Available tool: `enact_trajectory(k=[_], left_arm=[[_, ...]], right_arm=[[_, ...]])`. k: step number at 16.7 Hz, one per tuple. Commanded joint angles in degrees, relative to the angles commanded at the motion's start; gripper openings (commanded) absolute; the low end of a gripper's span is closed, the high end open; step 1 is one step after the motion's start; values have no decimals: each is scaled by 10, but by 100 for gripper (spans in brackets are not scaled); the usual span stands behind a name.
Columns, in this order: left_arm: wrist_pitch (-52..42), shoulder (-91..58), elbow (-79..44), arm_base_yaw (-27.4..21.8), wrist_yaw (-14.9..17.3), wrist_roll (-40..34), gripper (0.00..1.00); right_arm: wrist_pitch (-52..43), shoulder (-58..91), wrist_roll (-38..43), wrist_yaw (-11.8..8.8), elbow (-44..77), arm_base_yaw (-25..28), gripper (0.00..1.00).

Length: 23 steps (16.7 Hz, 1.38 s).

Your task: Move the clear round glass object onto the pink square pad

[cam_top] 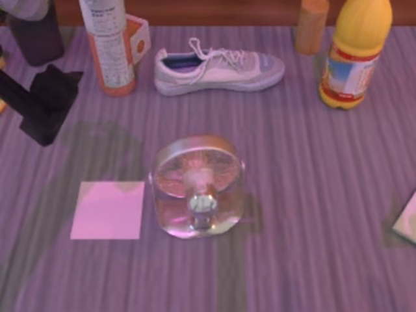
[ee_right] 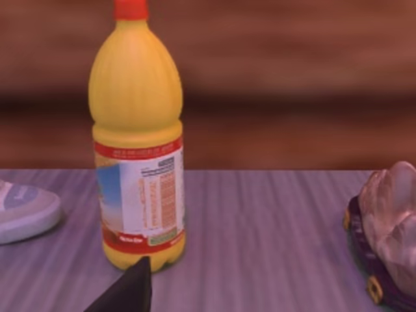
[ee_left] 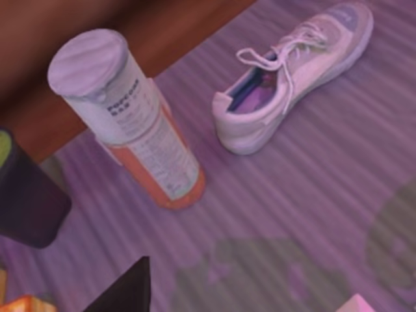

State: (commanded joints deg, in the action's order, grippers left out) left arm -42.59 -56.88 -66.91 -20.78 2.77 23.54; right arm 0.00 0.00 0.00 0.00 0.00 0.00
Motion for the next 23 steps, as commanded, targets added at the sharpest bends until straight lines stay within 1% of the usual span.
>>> enact_trajectory(k=[6,11,14,16,23], left_arm=[[-195,-305,-320,-84,-3,99,100],[-357,-540,-496,-136,-15,165,100],[-431,-634,-551,-155,-22,191,100],[-463,-669,-570,-162,-26,202,100],[-468,-678,-571,-161,-26,204,100]], right_arm=[[0,0,0,0,0,0,100],[0,0,0,0,0,0,100],[0,0,0,0,0,0,100],[0,0,0,0,0,0,100],[0,0,0,0,0,0,100]])
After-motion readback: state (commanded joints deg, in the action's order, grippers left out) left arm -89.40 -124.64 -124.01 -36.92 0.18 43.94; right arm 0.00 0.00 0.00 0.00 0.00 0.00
